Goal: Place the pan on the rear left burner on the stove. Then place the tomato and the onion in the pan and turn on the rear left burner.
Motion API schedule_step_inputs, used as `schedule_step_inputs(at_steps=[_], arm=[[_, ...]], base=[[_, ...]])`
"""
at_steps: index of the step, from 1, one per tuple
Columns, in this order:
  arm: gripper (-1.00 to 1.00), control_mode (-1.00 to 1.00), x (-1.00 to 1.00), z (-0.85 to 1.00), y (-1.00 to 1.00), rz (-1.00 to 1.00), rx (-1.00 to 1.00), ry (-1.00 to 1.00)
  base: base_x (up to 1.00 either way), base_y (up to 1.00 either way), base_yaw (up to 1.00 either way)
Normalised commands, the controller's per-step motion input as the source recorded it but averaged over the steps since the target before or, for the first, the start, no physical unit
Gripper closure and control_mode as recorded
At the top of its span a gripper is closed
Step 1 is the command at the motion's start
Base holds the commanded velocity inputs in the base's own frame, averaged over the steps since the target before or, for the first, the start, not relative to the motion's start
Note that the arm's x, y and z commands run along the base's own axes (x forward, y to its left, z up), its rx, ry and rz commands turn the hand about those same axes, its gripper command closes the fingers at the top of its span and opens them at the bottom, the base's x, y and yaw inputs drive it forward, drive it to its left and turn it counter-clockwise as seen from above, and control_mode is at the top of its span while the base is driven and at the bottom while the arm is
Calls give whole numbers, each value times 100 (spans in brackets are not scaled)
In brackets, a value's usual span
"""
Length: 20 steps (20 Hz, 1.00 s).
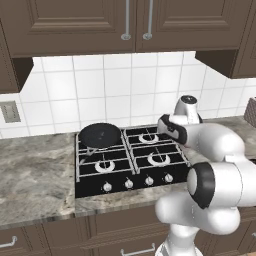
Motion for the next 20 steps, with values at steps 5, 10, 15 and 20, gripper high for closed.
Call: schedule_step_inputs(at_steps=[5, 10, 15, 20], arm=[[-100, -100, 0, 0, -40, 0, 0, 0], [-100, -100, 0, -2, -36, 0, 0, 0], [-100, -100, 0, -8, -28, 0, 0, 0], [-100, -100, 0, -20, -18, 0, 0, 0]], base=[[0, 0, 0], [0, 0, 0], [0, 0, 0], [0, 0, 0]])
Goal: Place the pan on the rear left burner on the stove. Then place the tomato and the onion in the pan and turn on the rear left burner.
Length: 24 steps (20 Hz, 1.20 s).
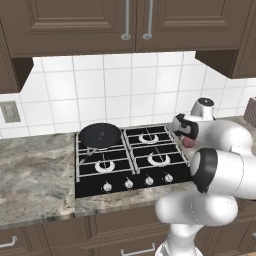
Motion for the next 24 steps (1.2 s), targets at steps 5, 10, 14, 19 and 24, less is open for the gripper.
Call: schedule_step_inputs(at_steps=[5, 10, 14, 19, 24], arm=[[-100, -100, 0, -19, -24, 0, 0, 0], [-100, -100, 14, -11, -28, 0, 0, 0], [-100, -100, 16, -7, -15, 0, 0, 0], [-100, -100, 25, -8, -6, 0, 0, 0], [-100, -100, 20, -15, -7, 0, 0, 0]], base=[[0, 0, 0], [0, 0, 0], [0, 0, 0], [0, 0, 0], [0, 0, 0]])
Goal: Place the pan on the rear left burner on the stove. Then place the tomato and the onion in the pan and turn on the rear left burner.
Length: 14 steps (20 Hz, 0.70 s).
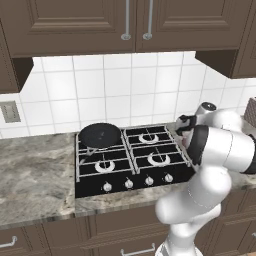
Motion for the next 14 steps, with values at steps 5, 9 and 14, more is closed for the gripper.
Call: schedule_step_inputs(at_steps=[5, 9, 14], arm=[[-100, -100, 21, -21, -14, 0, 0, 0], [-100, -100, 26, -18, -6, 0, 0, 0], [-100, -100, 29, -15, -5, 0, 0, 0]], base=[[0, 0, 0], [0, 0, 0], [0, 0, 0]])
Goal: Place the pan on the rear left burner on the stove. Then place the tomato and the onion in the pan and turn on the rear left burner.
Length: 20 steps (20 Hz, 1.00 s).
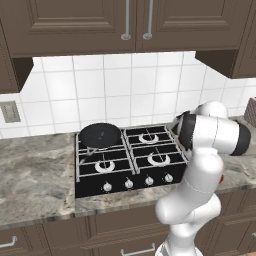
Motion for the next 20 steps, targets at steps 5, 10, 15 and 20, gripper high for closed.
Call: schedule_step_inputs(at_steps=[5, 10, 15, 20], arm=[[-100, -100, 28, -18, -5, 0, 0, 0], [-100, -100, 11, -21, -3, 0, 0, 3], [-100, -100, 0, -21, -5, 0, 0, 4], [100, -100, 0, -7, 0, 0, 0, 2]], base=[[0, 0, 0], [0, 0, 0], [0, 0, 0], [0, 0, 0]])
